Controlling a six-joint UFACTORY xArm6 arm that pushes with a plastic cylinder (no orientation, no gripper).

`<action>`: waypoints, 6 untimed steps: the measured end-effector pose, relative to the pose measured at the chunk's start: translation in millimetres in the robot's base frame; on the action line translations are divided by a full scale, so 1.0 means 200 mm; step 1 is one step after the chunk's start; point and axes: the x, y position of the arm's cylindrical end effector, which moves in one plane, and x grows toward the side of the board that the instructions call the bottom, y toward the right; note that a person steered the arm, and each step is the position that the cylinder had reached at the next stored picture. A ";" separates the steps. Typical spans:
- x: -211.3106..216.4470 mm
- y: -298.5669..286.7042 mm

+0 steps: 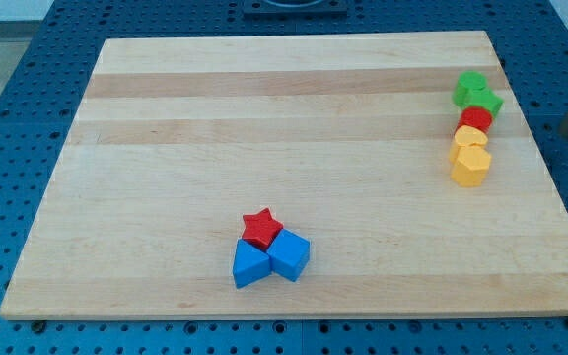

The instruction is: Move yellow heart away from red circle and yellow hexagon

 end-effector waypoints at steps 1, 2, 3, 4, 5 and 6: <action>0.00 -0.25; 0.00 -0.48; 0.05 -0.67; 0.20 -0.78; 0.41 -0.78; 0.47 -0.74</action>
